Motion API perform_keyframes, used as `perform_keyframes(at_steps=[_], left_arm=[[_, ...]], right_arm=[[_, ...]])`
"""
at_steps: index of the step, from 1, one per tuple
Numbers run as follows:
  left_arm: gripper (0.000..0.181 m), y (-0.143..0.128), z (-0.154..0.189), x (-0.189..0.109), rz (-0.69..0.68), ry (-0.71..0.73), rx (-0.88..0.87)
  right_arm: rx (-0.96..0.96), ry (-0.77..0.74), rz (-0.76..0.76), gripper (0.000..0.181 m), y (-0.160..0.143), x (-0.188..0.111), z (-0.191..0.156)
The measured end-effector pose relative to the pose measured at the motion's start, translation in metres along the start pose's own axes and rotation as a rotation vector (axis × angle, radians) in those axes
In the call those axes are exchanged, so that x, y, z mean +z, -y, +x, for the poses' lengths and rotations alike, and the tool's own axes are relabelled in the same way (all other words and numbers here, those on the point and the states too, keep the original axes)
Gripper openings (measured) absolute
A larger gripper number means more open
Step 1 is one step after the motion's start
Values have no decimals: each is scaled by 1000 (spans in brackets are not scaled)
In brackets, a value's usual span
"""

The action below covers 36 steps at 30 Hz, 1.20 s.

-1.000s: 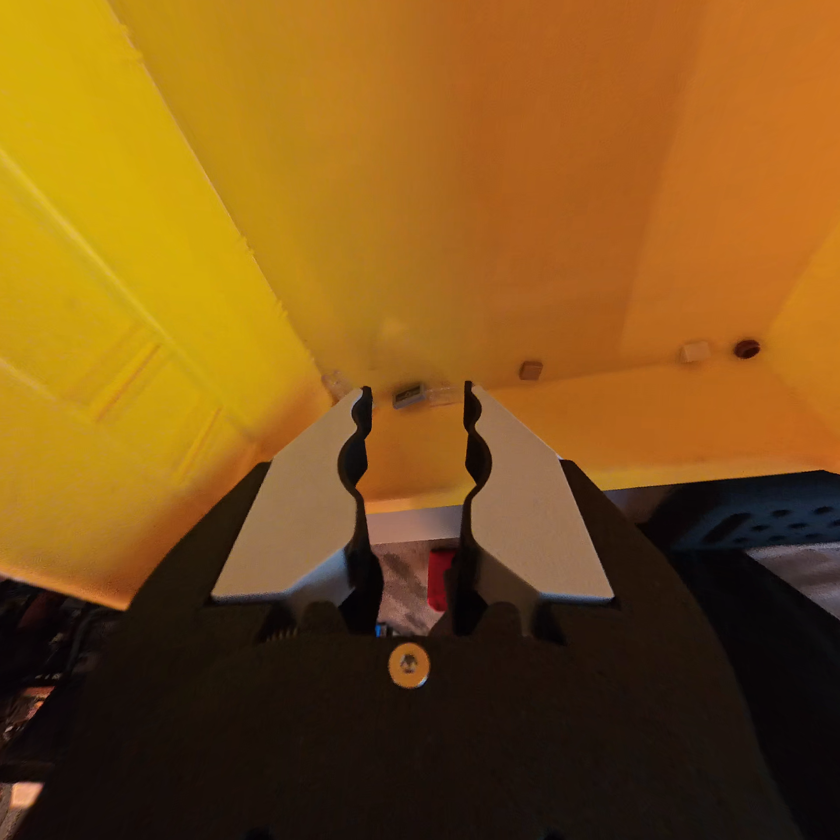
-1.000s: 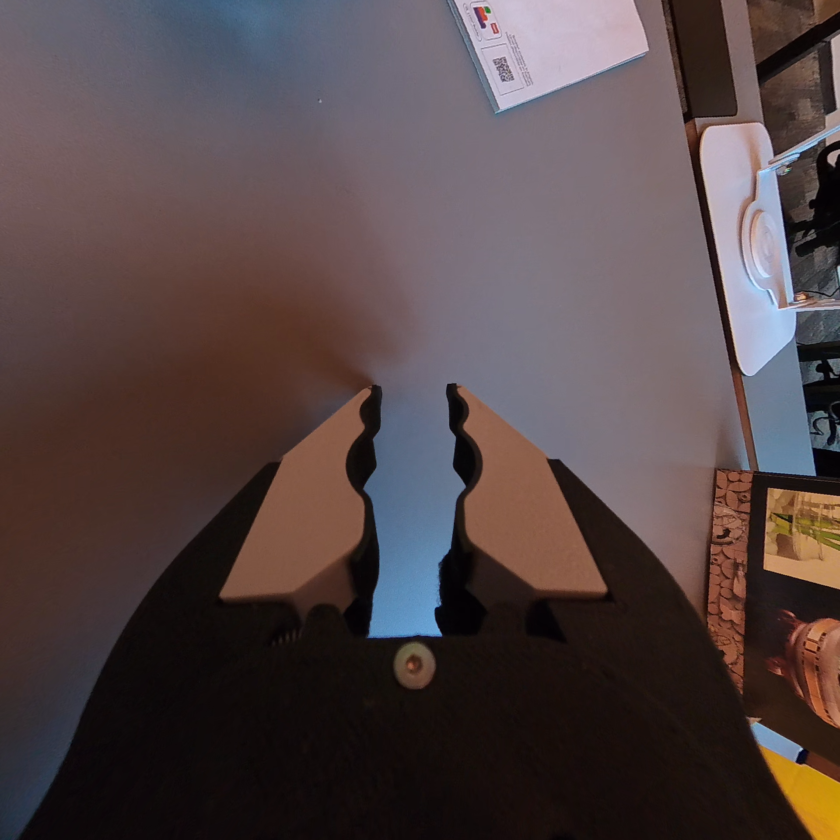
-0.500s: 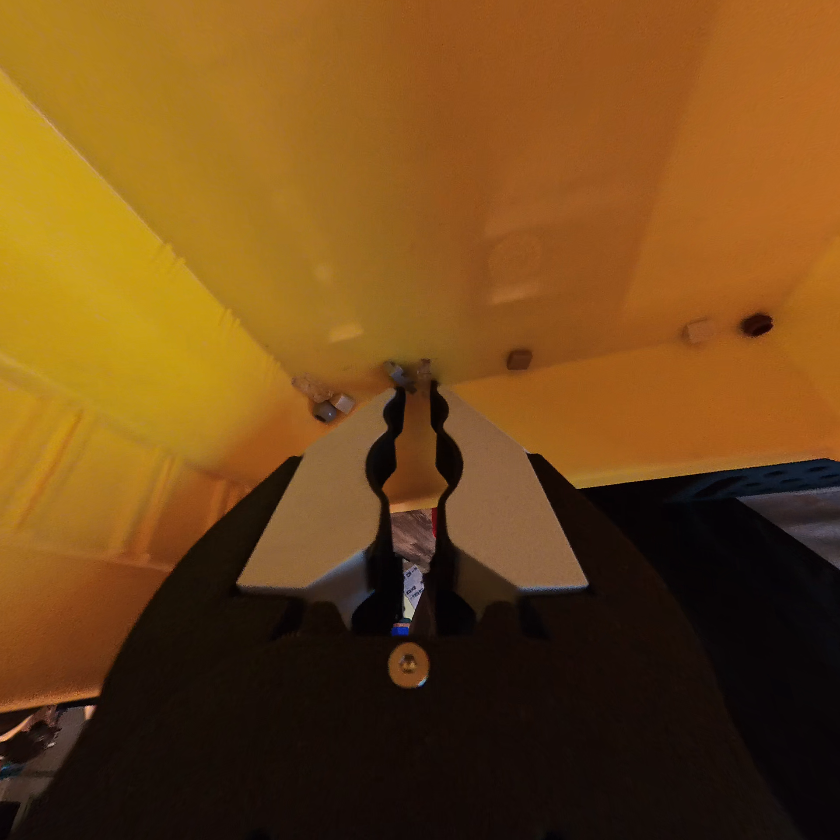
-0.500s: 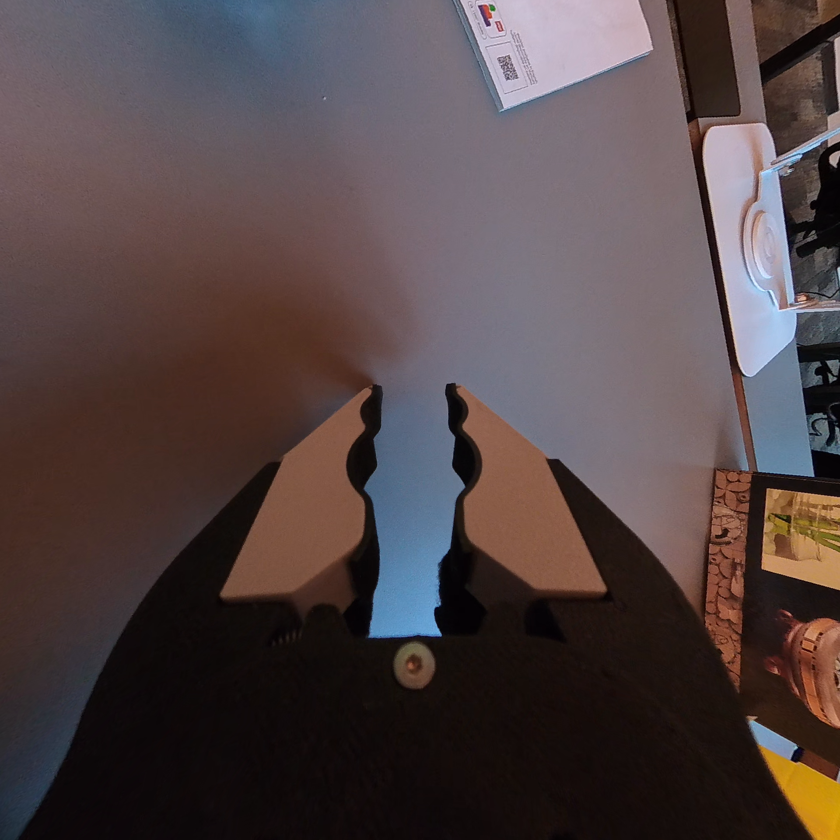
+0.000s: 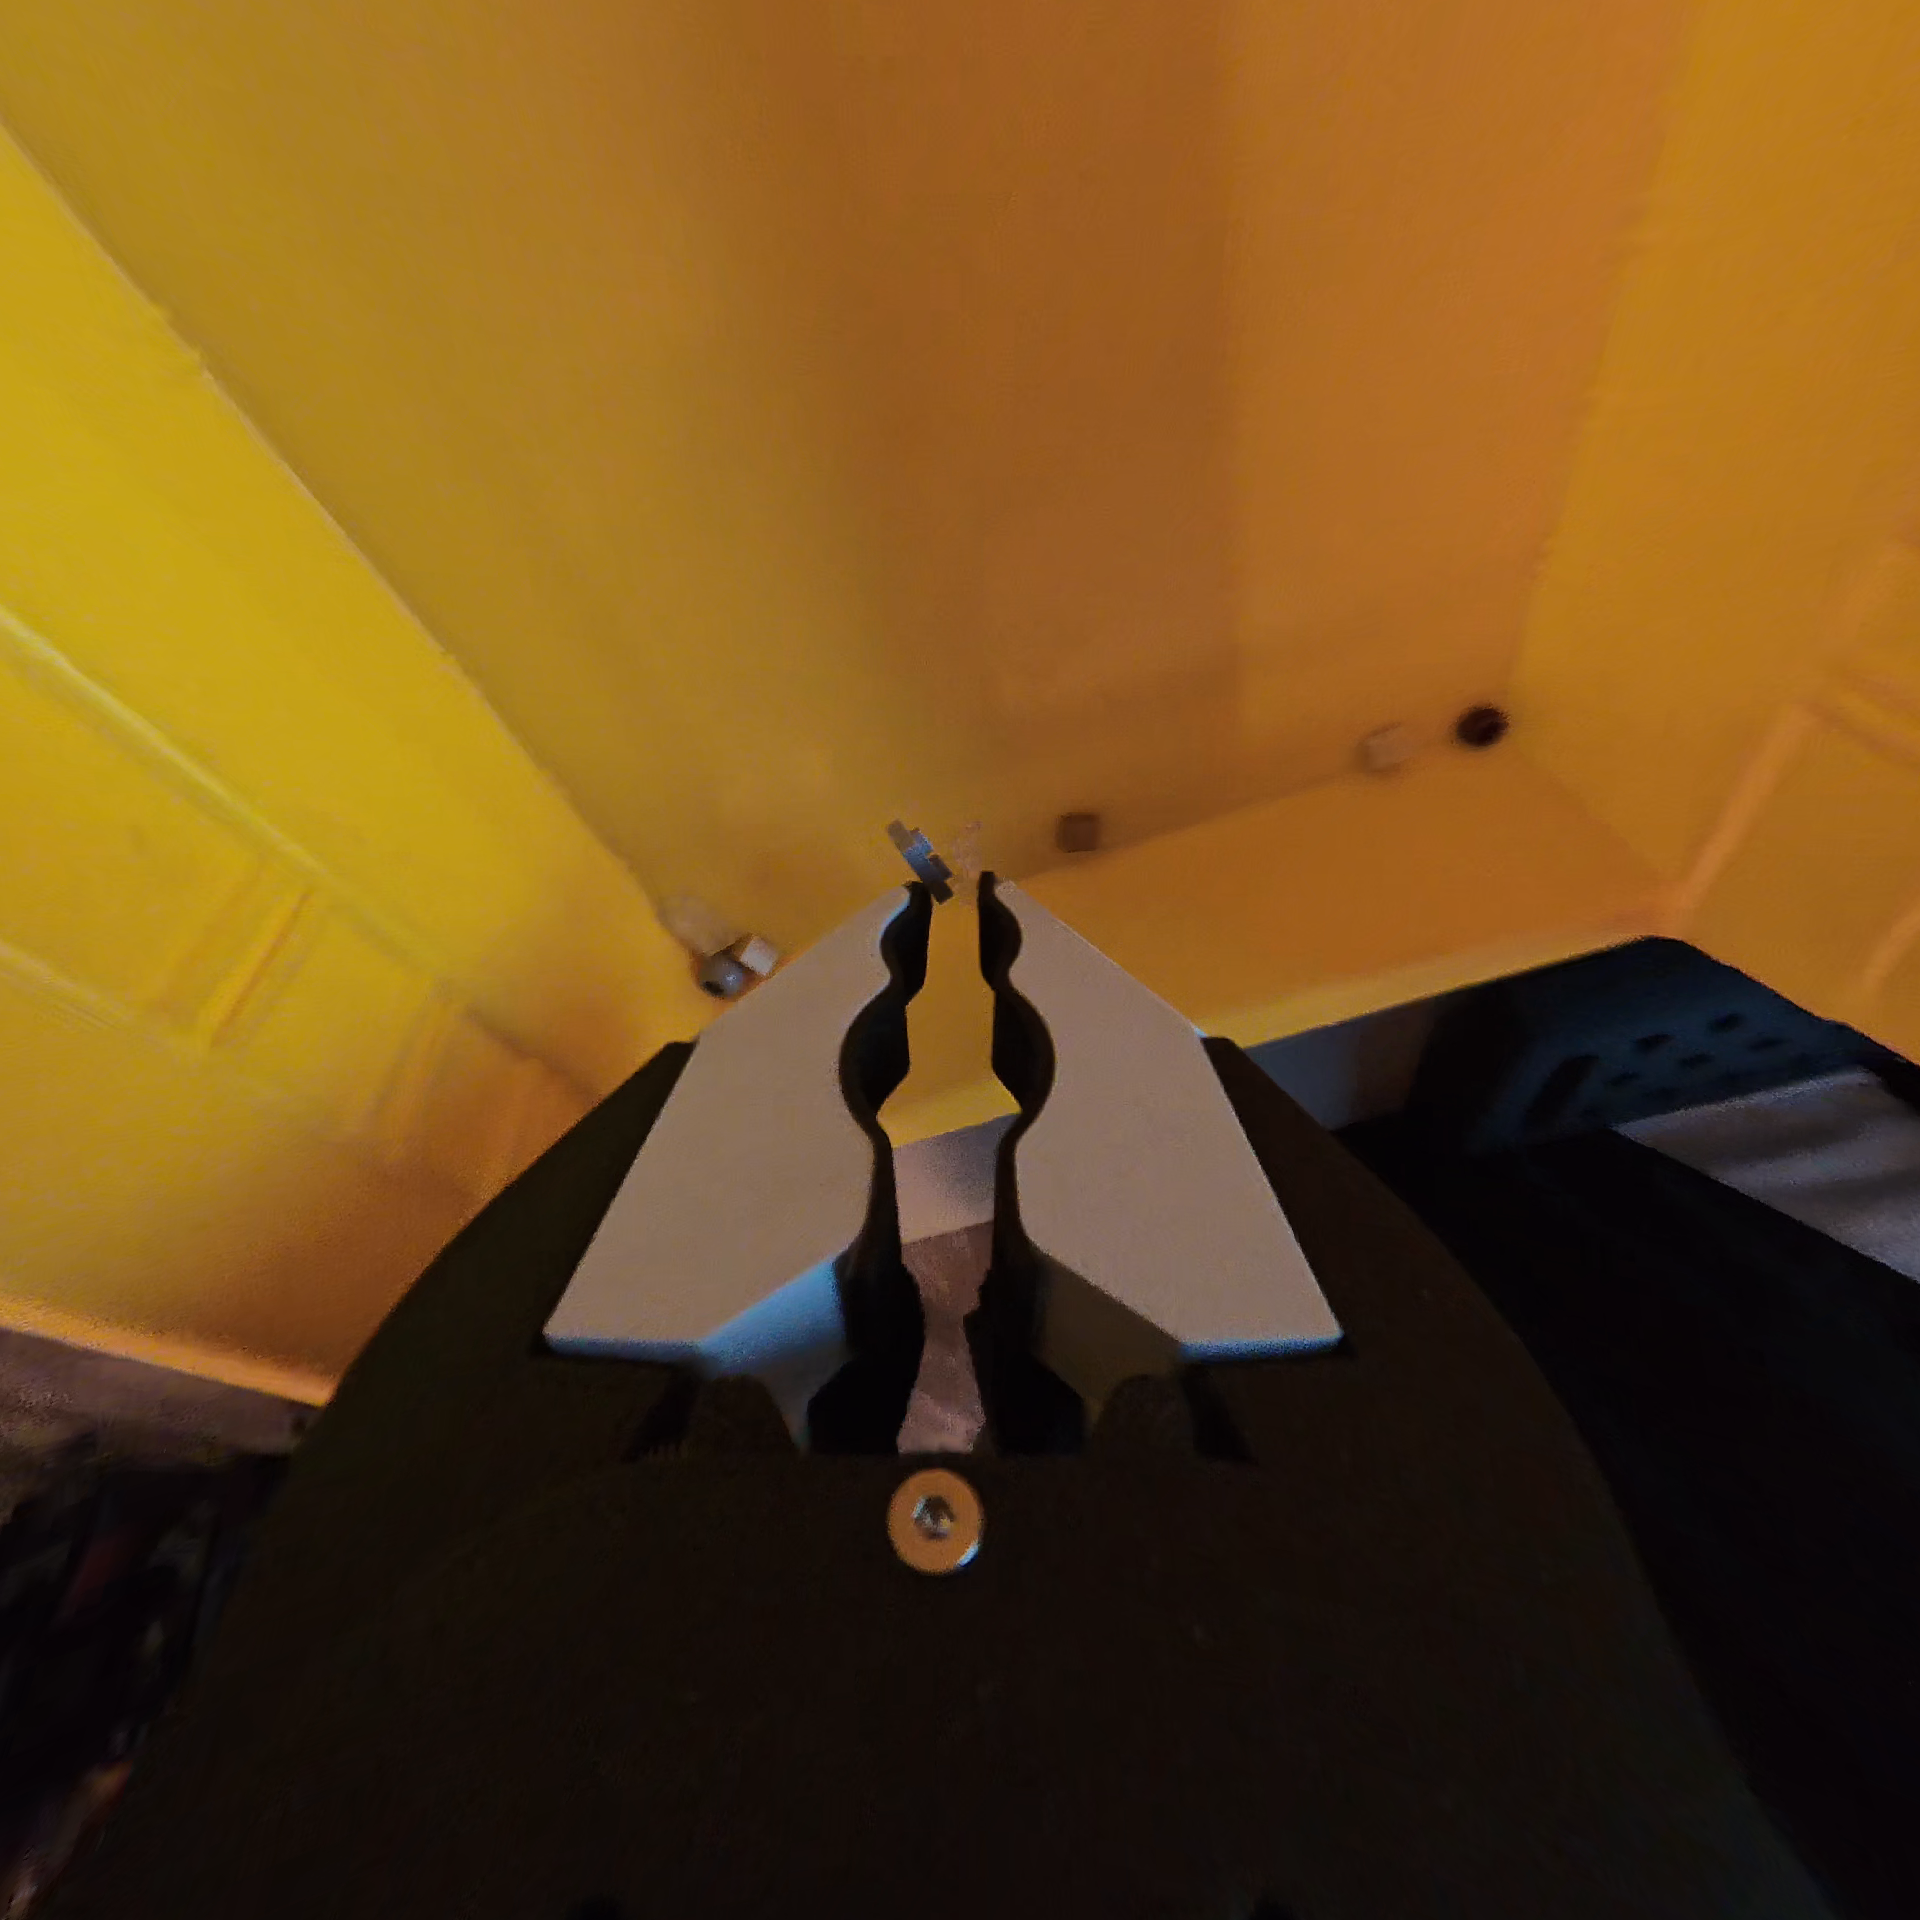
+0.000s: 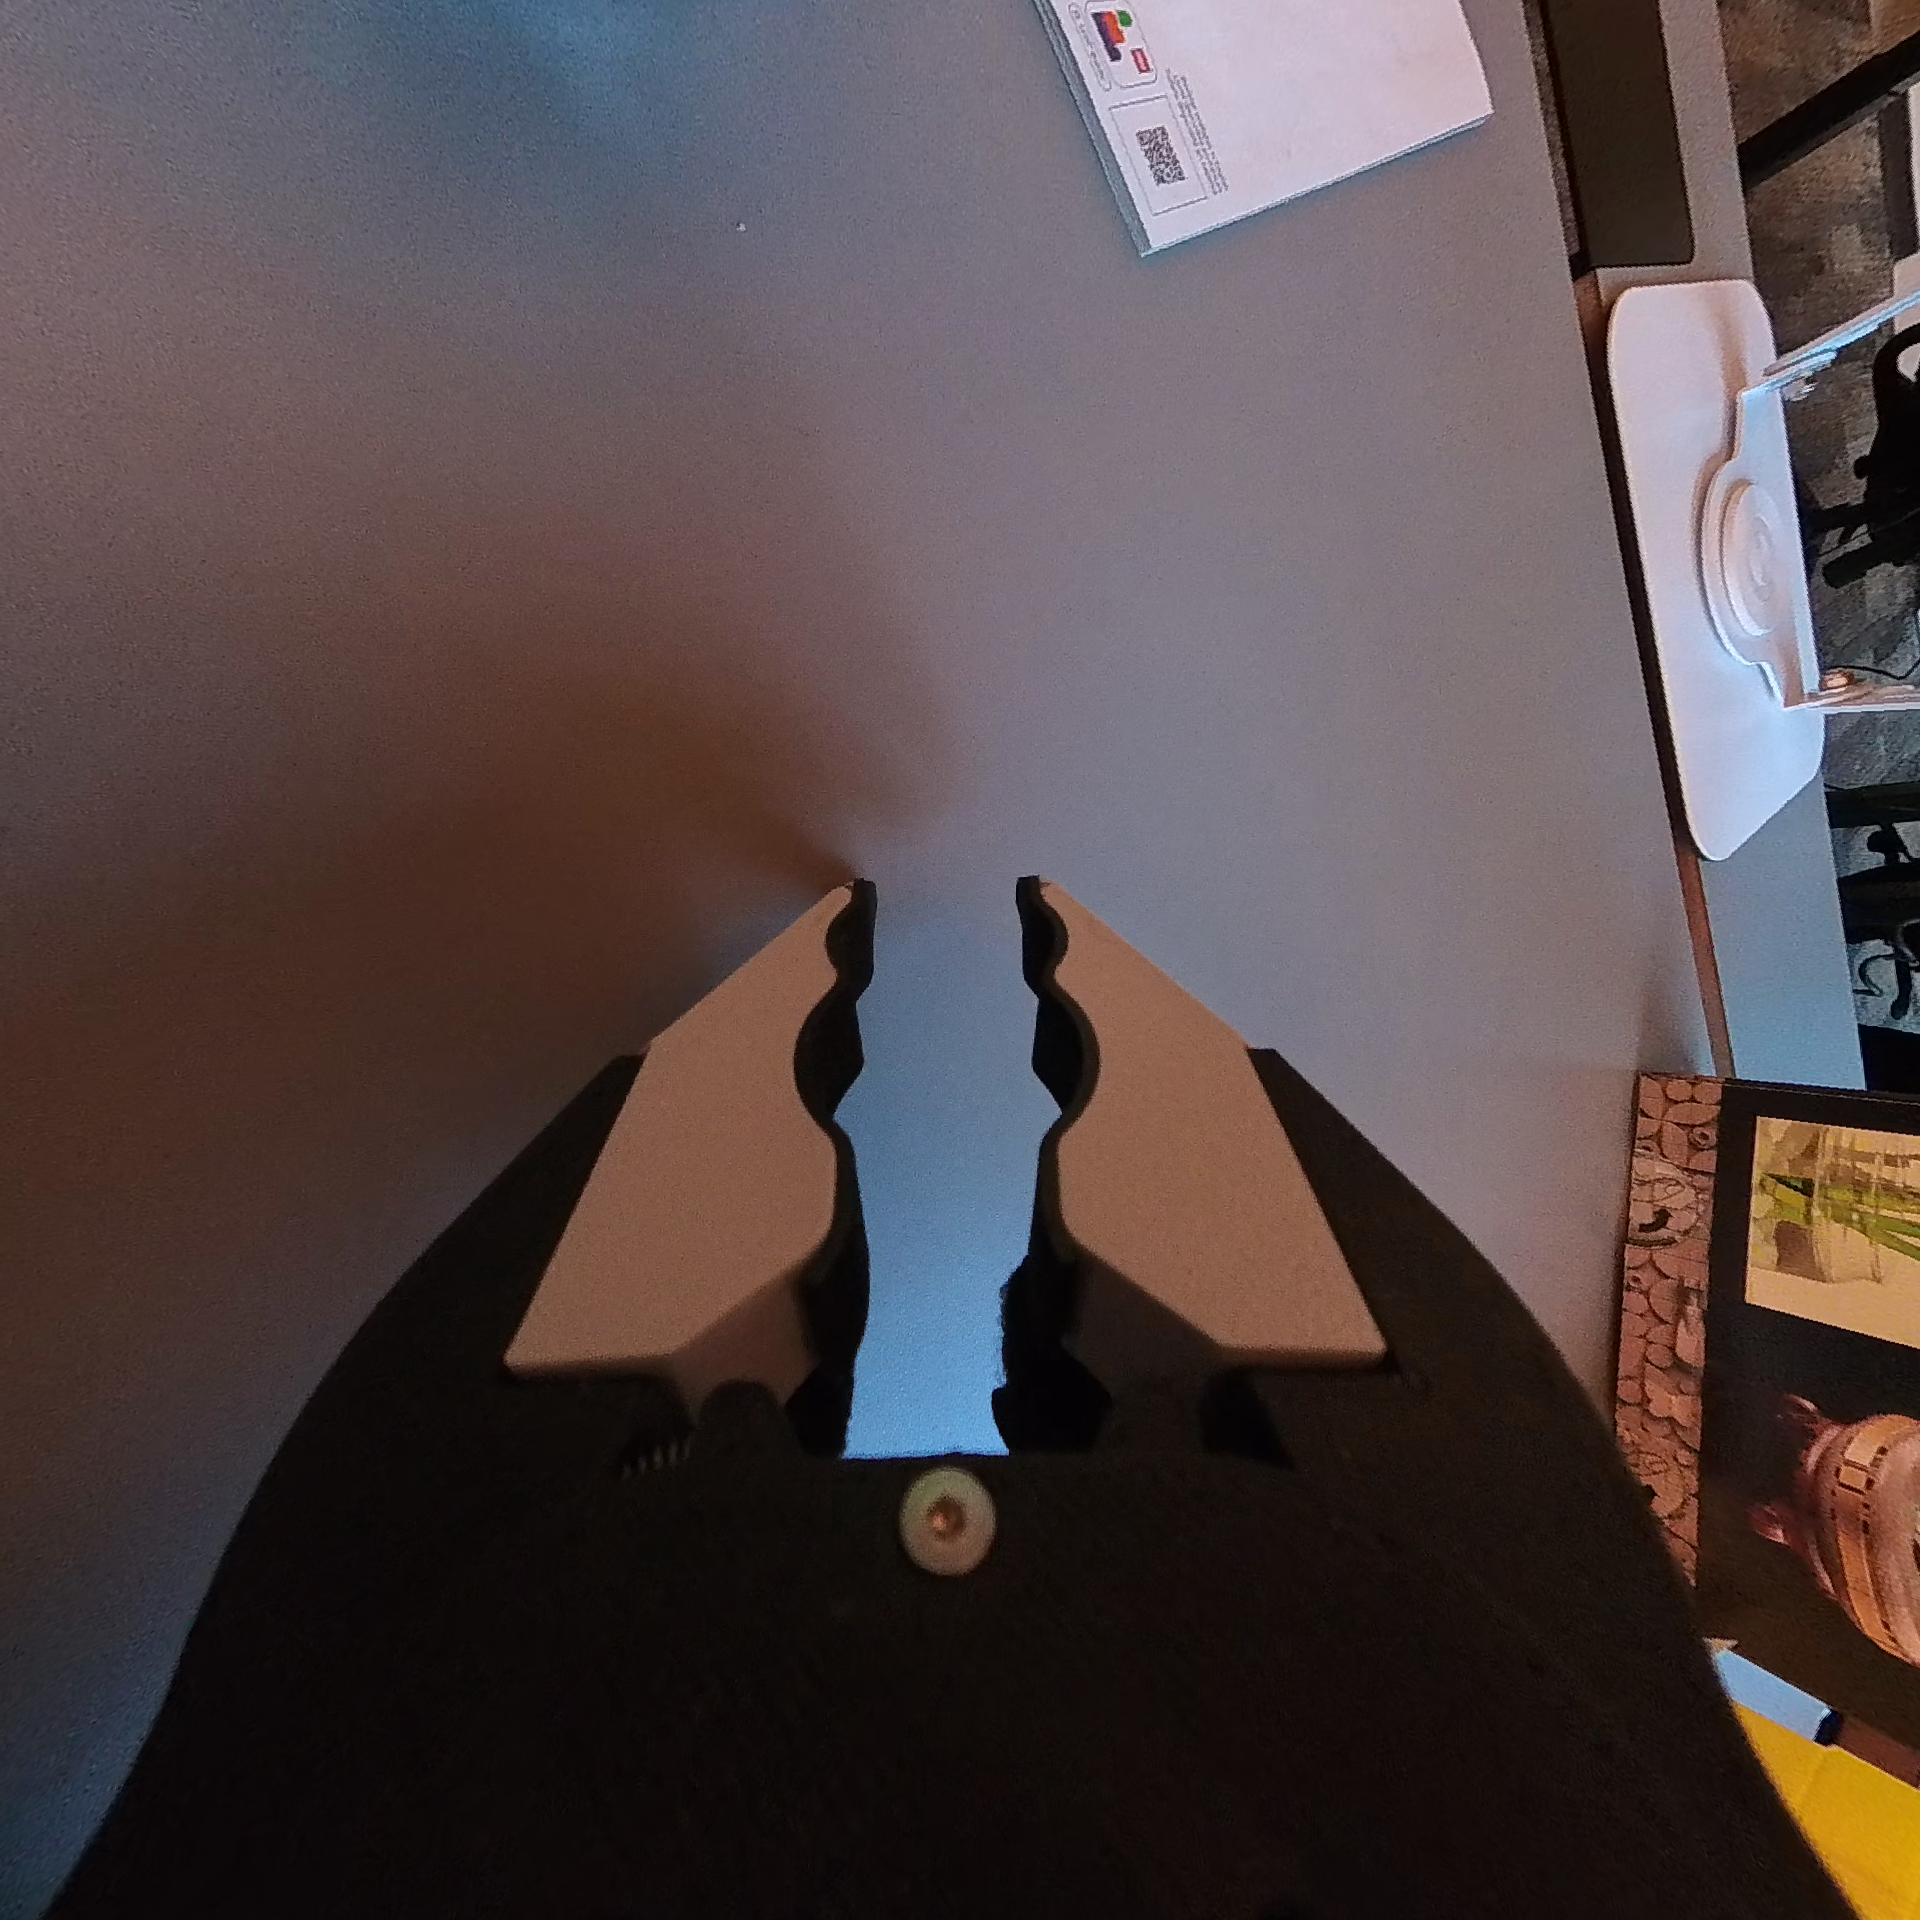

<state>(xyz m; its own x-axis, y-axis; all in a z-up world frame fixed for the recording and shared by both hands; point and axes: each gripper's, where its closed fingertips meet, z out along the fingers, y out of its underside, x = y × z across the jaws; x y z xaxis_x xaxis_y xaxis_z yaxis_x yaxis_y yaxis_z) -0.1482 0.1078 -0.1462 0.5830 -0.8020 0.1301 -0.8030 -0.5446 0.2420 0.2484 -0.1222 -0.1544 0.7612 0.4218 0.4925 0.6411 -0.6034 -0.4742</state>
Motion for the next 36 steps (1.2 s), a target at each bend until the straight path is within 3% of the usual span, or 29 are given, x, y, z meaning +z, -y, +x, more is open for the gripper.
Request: perform_keyframes(at_steps=[7, 13, 21, 26, 29, 36], left_arm=[[7, 29, 57, -43, 302, -74, 235], [7, 39, 128, -78, 468, -152, 474], [7, 57, 230, -115, 626, -295, 750], [8, 70, 282, -111, 616, -335, 839], [7, 84, 289, -98, 587, -282, 811], [10, 113, 269, -79, 530, -109, 705]], right_arm=[[-4, -2, -1, 28, 0, 0, 0], [-4, -2, 0, 27, 1, 0, 0], [-10, -5, 1, 26, 1, 1, -1], [-13, -6, 0, 25, 1, 1, -1], [-20, -9, -7, 25, 1, 0, -1], [-34, -7, -3, 25, 2, 0, -3]])
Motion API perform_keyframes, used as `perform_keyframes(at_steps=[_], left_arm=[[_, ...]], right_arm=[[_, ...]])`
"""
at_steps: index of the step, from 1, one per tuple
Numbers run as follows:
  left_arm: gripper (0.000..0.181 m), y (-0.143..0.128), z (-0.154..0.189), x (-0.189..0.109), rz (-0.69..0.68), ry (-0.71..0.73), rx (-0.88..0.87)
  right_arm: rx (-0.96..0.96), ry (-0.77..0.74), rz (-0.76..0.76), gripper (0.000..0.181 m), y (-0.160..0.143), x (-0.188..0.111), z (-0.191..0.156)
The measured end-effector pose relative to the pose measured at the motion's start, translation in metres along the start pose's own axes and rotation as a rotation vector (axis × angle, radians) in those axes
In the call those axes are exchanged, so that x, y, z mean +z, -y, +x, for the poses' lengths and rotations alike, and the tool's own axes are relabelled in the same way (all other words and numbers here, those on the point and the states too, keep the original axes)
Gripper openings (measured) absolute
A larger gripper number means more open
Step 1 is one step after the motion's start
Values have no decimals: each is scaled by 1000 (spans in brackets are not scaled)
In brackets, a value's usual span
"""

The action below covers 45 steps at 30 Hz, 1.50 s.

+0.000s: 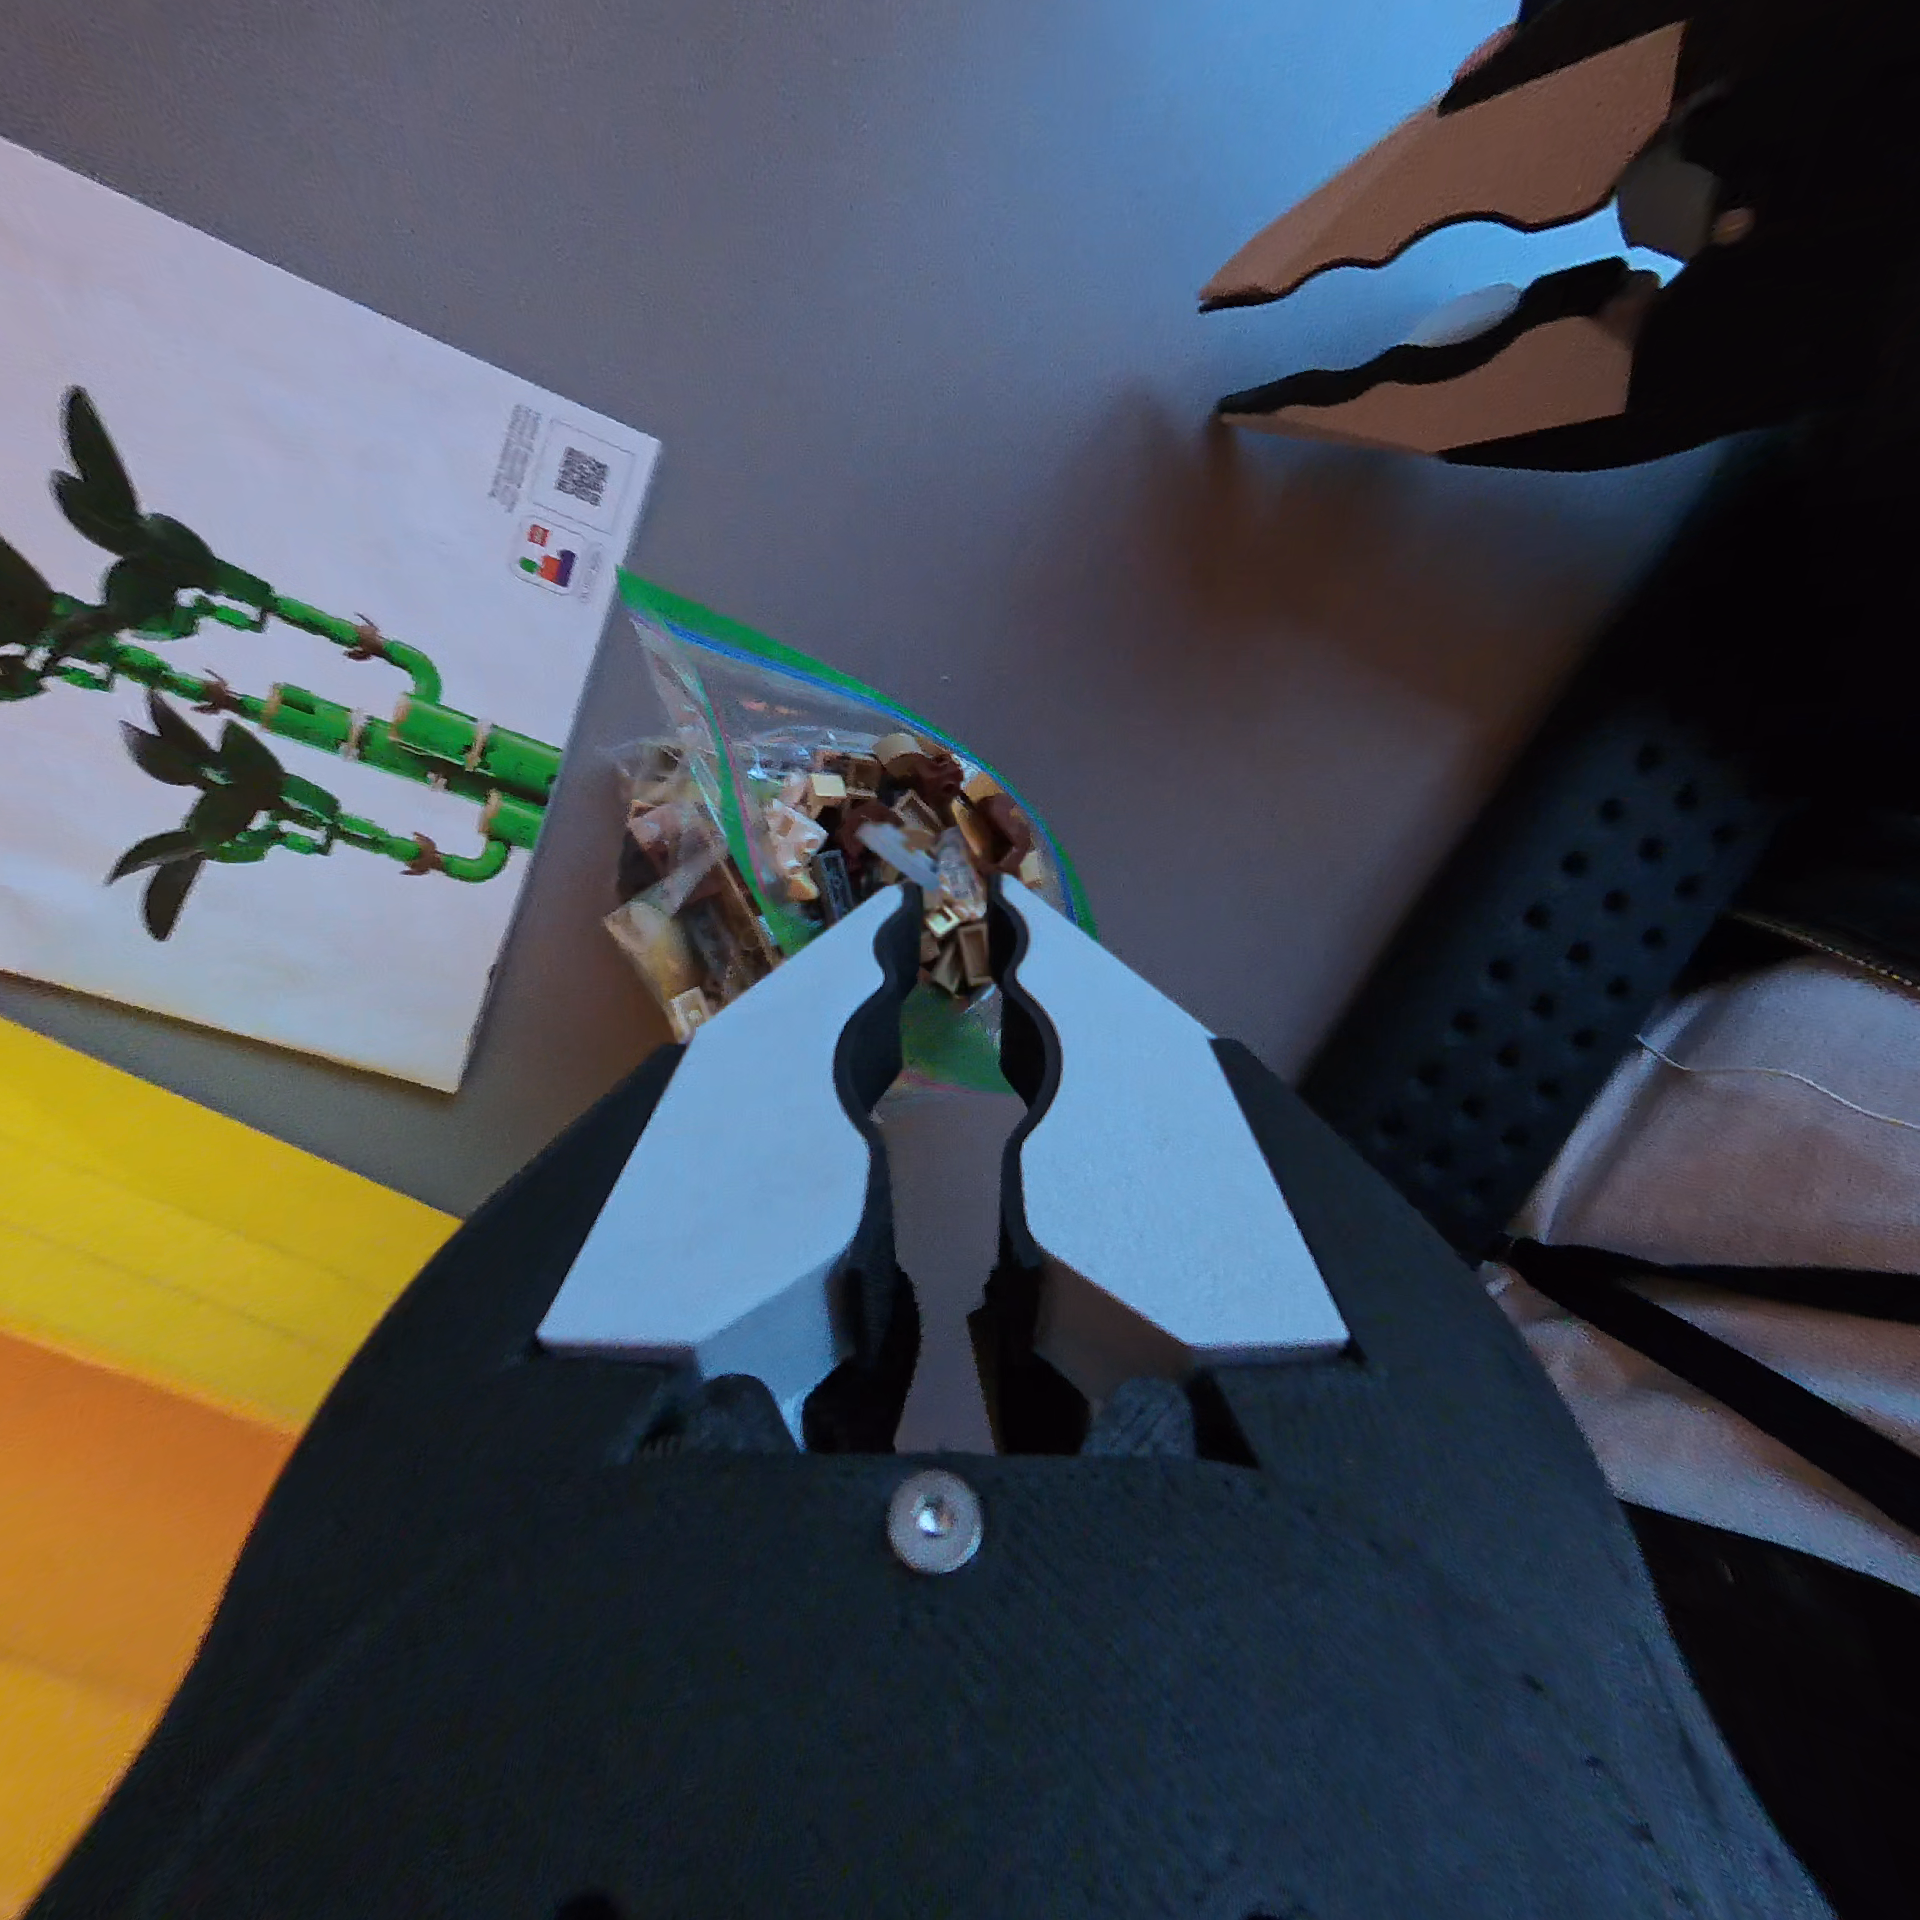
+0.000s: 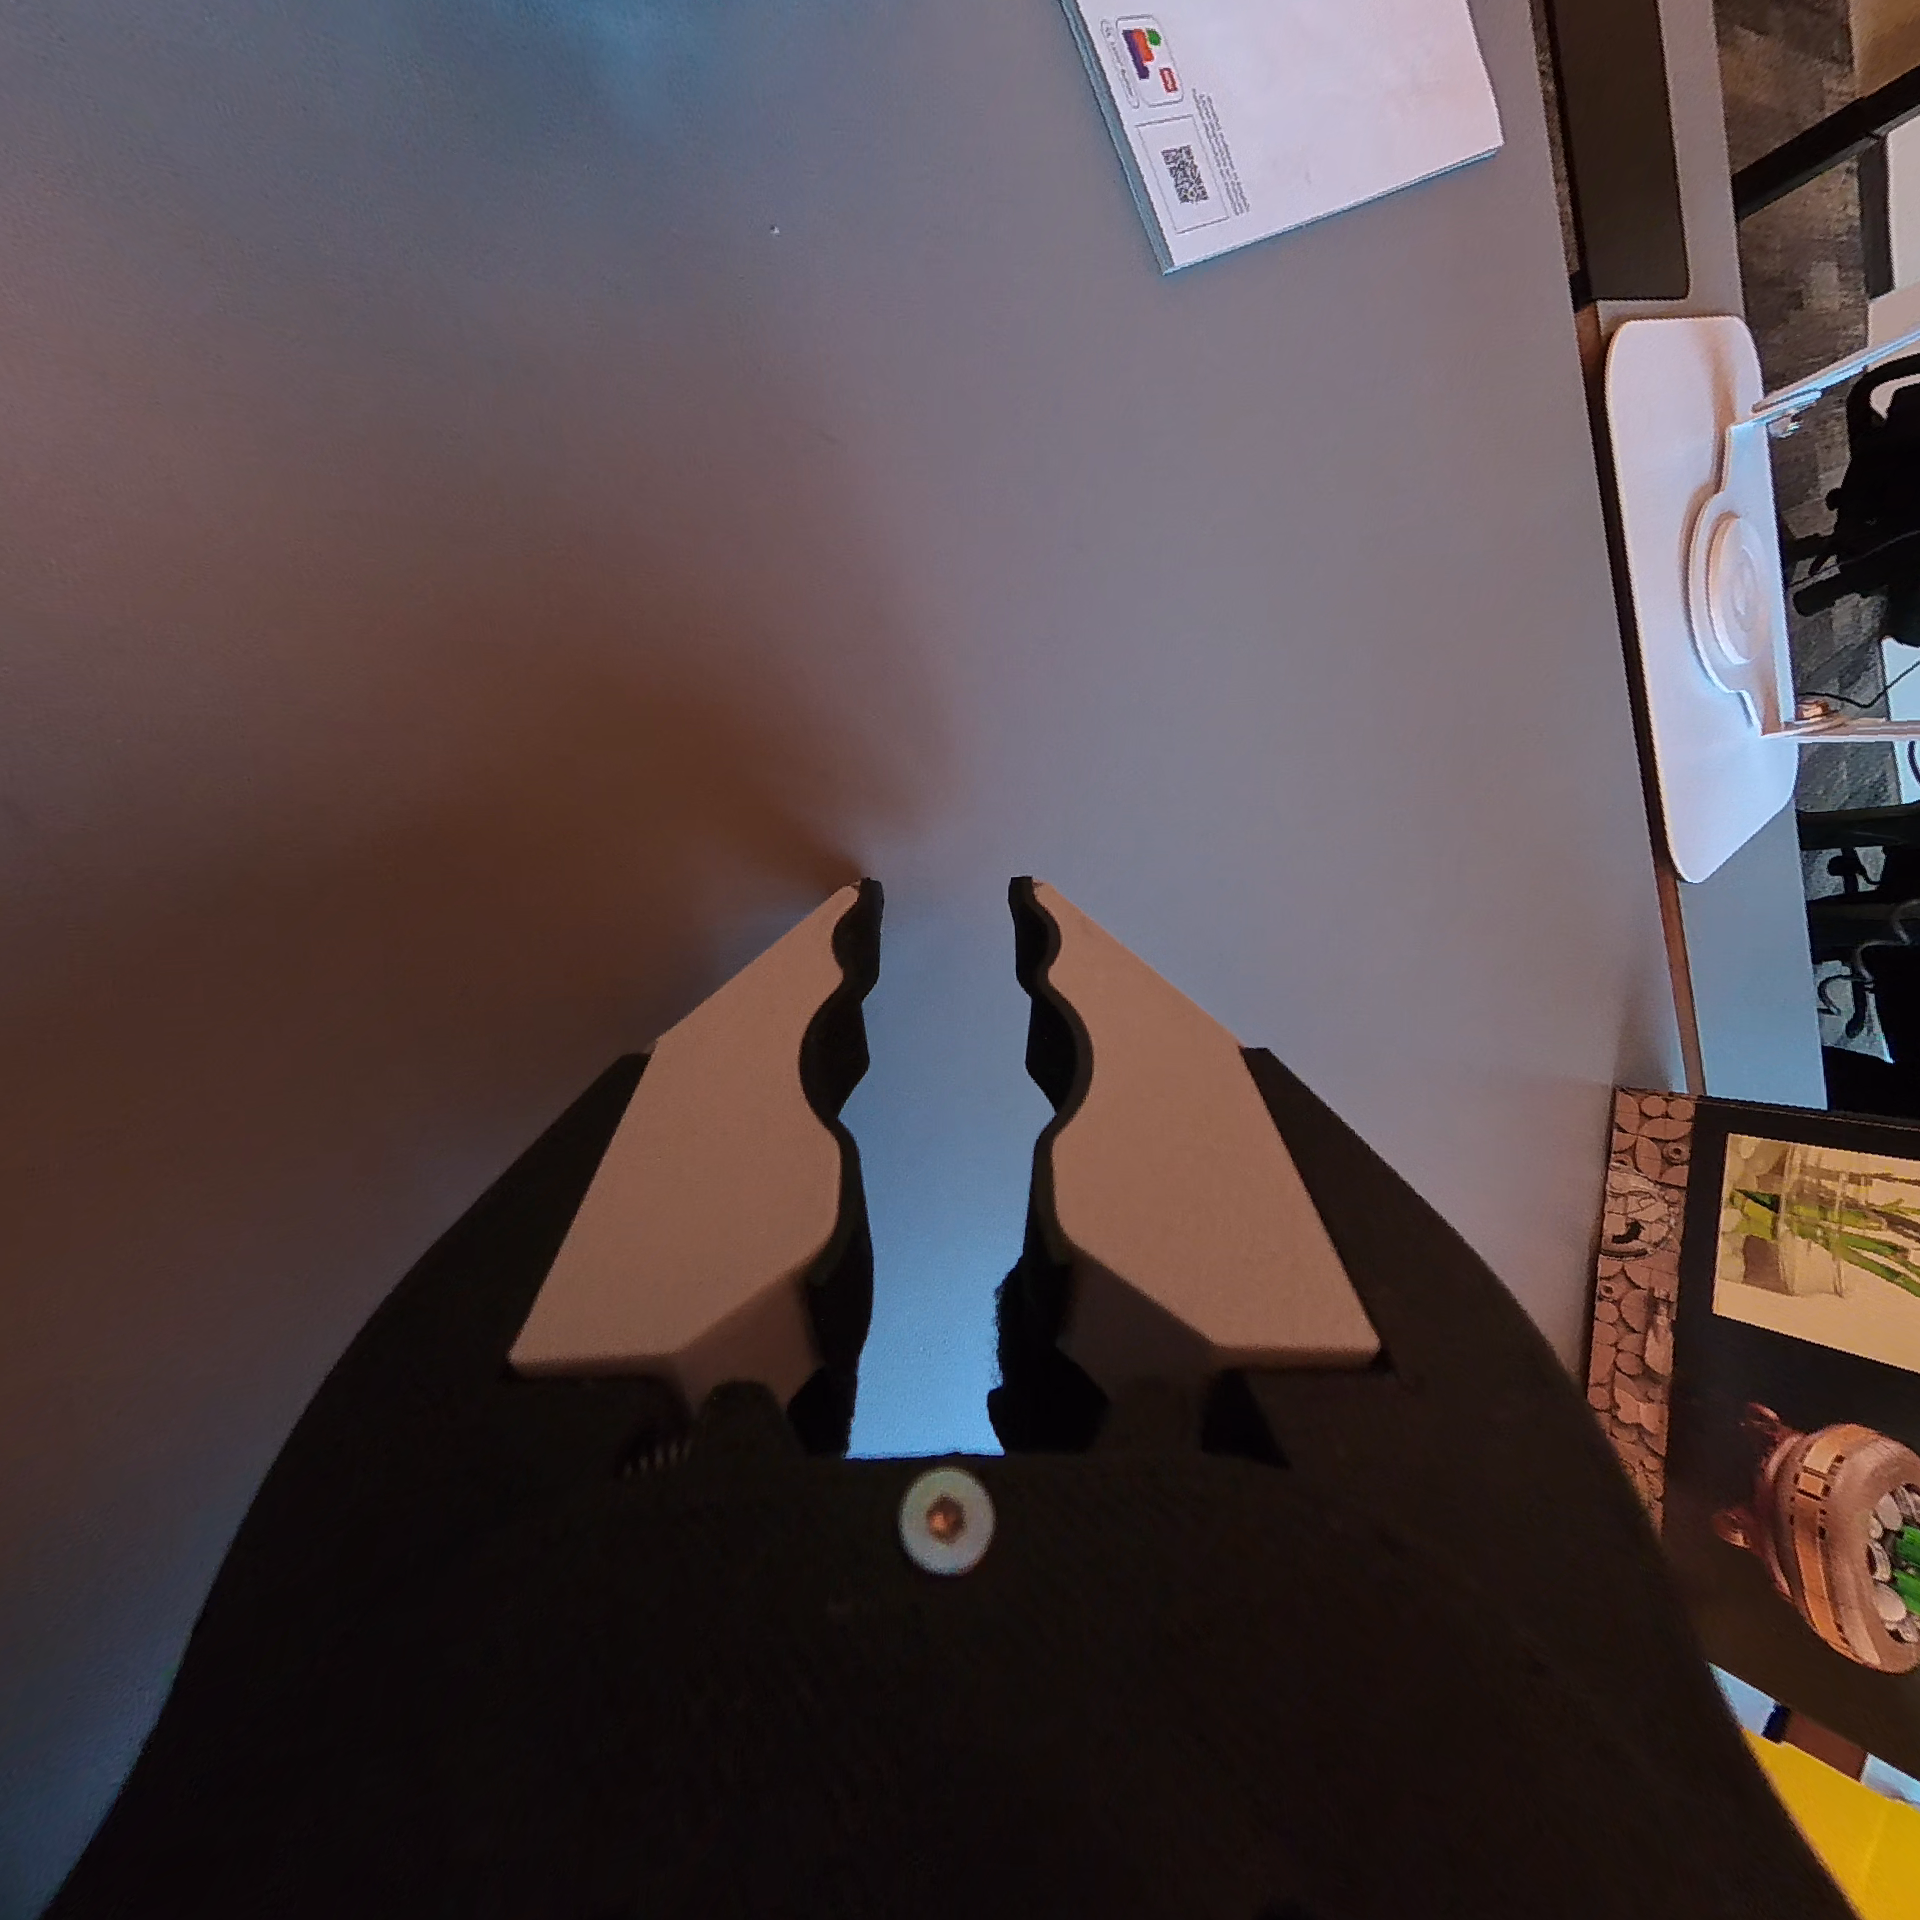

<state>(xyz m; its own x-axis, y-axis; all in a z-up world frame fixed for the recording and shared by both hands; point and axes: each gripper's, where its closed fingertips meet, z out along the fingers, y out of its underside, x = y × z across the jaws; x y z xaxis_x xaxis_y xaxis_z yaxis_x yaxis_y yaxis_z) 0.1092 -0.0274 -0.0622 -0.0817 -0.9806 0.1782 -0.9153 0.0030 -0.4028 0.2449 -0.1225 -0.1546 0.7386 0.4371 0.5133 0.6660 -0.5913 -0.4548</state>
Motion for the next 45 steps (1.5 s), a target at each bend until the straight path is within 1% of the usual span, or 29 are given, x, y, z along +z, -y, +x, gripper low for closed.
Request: perform_keyframes(at_steps=[3, 5, 7, 9, 11, 12, 14, 16, 17, 20, 22, 24, 25, 27, 28, 31, 33, 41, 43, 45], left_arm=[[20, 5, 1, -6, 25, 10, 17], [22, 4, 1, -11, 36, 14, 21], [22, 2, -5, -21, 63, 46, 18], [21, -3, -15, -40, 136, 87, 8], [23, -13, -31, -66, 235, 150, -20], [24, -23, -40, -80, 281, 183, -43], [30, -56, -58, -102, 312, 227, -124], [39, -101, -74, -114, 276, 250, -229], [39, -124, -82, -117, 243, 265, -279], [34, -189, -99, -111, 103, 288, -405], [34, -216, -105, -99, 13, 261, -476], [36, -233, -109, -84, -78, 217, -528], [36, -238, -110, -78, -117, 192, -546], [30, -245, -112, -66, -181, 143, -574], [30, -247, -115, -62, -202, 139, -583], [31, -251, -122, -54, -251, 145, -618], [34, -258, -120, -48, -315, 132, -631], [34, -270, -110, -32, -512, 130, -611], [33, -272, -111, -30, -544, 149, -608], [35, -272, -111, -30, -559, 156, -611]], right_arm=[[3, -1, -2, 25, -1, 0, 1], [4, -2, -5, 25, -2, -1, 1], [7, -5, -1, 25, -2, -1, 2], [9, -15, 8, 25, -1, -2, 4], [11, -38, 33, 25, 2, -4, 8], [17, -52, 53, 25, 5, -6, 11], [31, -87, 107, 25, 14, -11, 18], [47, -116, 169, 25, 24, -17, 25], [54, -132, 200, 25, 28, -19, 28], [90, -173, 273, 25, 37, -25, 38], [118, -191, 300, 25, 39, -26, 43], [138, -199, 299, 25, 38, -24, 46], [146, -201, 289, 25, 36, -22, 47], [147, -206, 256, 25, 30, -17, 48], [142, -209, 237, 25, 27, -15, 48], [141, -198, 217, 25, 23, -9, 45], [145, -188, 213, 25, 22, -7, 45], [126, -166, 186, 25, 18, -3, 40], [115, -164, 183, 25, 18, -4, 39], [108, -162, 181, 25, 18, -4, 38]])
